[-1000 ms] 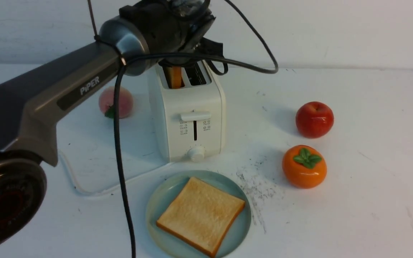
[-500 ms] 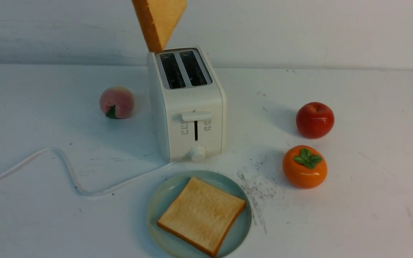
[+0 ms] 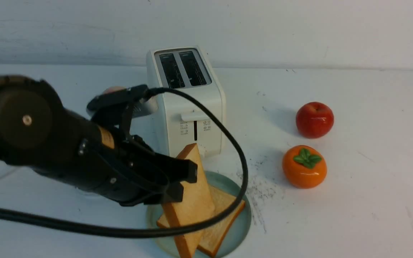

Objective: Take toasted bread from bread machine on white table place on plate.
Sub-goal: 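Place the slice of bread on the plate with the left gripper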

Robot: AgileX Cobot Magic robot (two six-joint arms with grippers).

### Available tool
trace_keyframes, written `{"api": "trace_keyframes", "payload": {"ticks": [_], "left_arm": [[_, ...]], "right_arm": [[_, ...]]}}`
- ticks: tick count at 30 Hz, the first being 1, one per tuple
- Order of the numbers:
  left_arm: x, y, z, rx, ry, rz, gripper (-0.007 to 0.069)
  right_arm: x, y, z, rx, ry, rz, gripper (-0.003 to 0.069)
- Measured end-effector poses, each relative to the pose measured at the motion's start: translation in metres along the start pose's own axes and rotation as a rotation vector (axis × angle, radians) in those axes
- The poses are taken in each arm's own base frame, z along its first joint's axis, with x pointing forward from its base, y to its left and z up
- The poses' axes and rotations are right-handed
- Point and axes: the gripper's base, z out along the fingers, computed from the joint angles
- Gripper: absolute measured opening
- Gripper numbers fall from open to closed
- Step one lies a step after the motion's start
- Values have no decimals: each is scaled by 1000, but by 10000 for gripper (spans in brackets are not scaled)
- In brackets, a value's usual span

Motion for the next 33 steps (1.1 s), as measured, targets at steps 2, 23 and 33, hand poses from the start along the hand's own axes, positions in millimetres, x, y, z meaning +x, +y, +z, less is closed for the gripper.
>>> {"api": "trace_keyframes", "payload": {"ticks": [2,23,33], "left_arm": [[-1,1,8,12,-25,-3,101],[-10,-12,22,188,-105,50,101],[-7,-6,44,154,-44,37,101]], "right_arm": [[0,1,0,-6,-1,2,13],[-4,1,0,-10,-40,5,23],[-4,1,0,-14,-40,7,33]]}}
